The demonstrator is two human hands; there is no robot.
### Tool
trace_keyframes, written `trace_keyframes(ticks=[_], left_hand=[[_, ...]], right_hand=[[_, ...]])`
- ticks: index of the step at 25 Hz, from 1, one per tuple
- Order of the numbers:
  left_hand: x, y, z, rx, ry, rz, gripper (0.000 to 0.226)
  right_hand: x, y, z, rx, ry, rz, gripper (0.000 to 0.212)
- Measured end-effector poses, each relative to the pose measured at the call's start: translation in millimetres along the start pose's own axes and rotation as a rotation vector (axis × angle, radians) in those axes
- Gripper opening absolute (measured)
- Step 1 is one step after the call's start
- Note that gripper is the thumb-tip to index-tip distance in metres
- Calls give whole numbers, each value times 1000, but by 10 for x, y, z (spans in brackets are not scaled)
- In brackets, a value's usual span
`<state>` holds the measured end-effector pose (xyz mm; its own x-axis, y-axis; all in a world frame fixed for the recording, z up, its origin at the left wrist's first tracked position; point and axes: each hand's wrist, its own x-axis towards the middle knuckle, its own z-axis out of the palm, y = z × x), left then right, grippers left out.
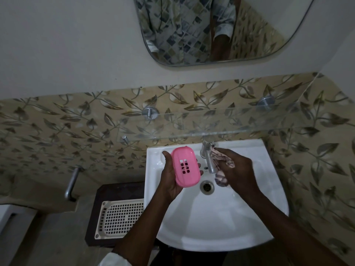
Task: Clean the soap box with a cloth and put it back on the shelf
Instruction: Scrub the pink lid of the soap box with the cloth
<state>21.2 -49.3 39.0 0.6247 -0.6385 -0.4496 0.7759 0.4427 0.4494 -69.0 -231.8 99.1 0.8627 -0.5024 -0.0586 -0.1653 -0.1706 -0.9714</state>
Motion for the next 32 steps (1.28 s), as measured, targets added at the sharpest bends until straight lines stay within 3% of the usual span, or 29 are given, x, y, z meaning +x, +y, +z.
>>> trace_keyframes(ticks=[2, 5, 7, 10, 12, 14, 17, 19, 20, 23, 26, 28, 29, 32], left_hand=[[-7, -63, 24, 34, -12, -6, 97], [33, -47, 120, 84, 80, 60, 85], [51, 16, 171, 65, 193, 107, 82], [54, -12, 170, 74, 269, 208, 87], [63, -23, 160, 143, 290, 280, 86], [85, 33, 123, 245, 341, 348, 66], [67, 116, 9, 453, 463, 434, 19], [-4, 135, -68, 661, 515, 472, 7], [-49, 137, -77, 757, 506, 478, 12], [-138, 100, 28, 984, 433, 514, 27], [-217, -2, 270, 1111, 340, 613, 8], [-273, -74, 363, 1111, 291, 685, 12], [-286, -94, 373, 1107, 287, 714, 18], [-320, -132, 378, 1092, 339, 746, 27]], right_hand=[[-49, -239, 180, 23, -102, -83, 39], [-198, -236, 377, -421, -318, -298, 42], [-293, -66, 368, -622, -400, -248, 38], [-466, -55, 448, -435, -251, 38, 14], [-460, -104, 557, -306, -161, 43, 28], [-445, -149, 507, -233, -144, -18, 33], [-205, -61, 208, 195, 6, 241, 32], [-103, -59, 30, 446, 38, 410, 27], [-62, -55, -24, 440, 46, 417, 23], [-32, -161, 9, 48, 37, 144, 18], [-189, -323, 251, -303, -4, -222, 44], [-351, -276, 488, -458, -91, -500, 56], [-381, -215, 541, -495, -117, -576, 58], [-365, -164, 552, -450, -75, -506, 61]])
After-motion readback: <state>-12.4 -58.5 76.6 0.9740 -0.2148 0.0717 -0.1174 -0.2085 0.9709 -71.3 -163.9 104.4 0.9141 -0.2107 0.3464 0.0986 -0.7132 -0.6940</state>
